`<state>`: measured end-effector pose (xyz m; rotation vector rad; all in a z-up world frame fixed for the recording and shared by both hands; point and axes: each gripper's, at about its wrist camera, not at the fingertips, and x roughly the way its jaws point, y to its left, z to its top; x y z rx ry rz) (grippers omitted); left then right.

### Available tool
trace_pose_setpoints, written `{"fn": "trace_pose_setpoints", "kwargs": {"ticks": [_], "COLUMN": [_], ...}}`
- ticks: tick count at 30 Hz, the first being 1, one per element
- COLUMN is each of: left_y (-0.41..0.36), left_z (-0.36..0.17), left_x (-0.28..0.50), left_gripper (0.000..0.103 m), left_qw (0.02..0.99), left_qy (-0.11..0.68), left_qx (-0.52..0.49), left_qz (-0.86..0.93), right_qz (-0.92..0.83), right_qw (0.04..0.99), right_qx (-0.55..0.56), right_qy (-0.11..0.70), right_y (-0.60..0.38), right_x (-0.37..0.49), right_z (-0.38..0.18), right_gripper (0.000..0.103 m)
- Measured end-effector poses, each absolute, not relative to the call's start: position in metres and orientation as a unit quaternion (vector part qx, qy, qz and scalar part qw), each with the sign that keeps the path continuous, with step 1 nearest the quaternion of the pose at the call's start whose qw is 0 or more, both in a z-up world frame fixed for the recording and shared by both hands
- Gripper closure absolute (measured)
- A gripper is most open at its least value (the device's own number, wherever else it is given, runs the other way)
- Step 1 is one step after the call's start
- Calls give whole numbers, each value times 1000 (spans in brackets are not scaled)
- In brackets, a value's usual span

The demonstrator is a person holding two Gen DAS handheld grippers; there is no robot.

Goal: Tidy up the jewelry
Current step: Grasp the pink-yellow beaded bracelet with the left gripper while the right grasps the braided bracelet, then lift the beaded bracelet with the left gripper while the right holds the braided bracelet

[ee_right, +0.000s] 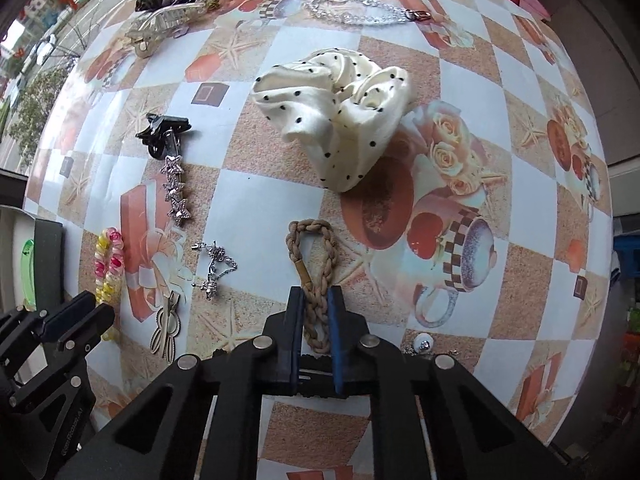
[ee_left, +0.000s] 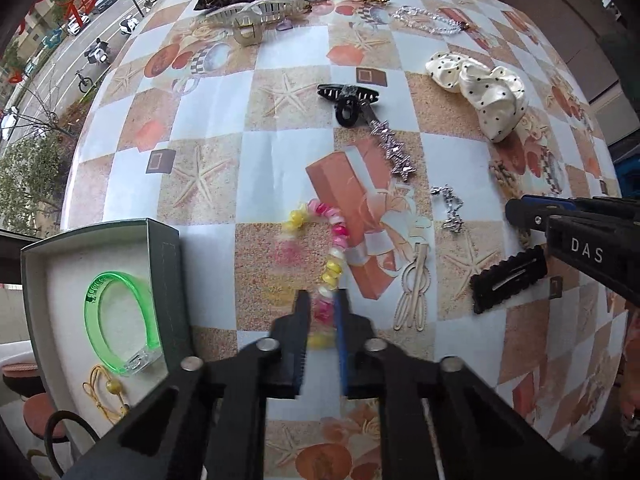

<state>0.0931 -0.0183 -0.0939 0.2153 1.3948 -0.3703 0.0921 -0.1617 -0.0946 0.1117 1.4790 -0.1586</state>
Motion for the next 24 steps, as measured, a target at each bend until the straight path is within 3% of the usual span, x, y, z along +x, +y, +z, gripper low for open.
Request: {"fn": "trace_pose_setpoints", "kwargs": {"ticks": [3, 4, 13, 24], "left_y": [-15, -14, 6, -6], "left_z": [-80, -75, -37, -41], "left_x": [92, 91, 76, 68], "left_gripper": [94, 101, 101, 100], "left_qw": [750, 751, 761, 761], "left_qy": [633, 632, 618, 612], "left_qx": [87, 83, 68, 91], "left_qz": [-174, -174, -185, -195], "right_qz": [-60, -59, -54, -47], "right_qw": [736, 737, 739, 735], "right_qx": [92, 97, 150, 161], "right_qy": [668, 667, 654, 656], "right_y": [-173, -177, -206, -210], "right_x": [87, 86, 69, 45], "right_z": [-86, -82, -63, -54], "right_gripper": [91, 91, 91, 91]}}
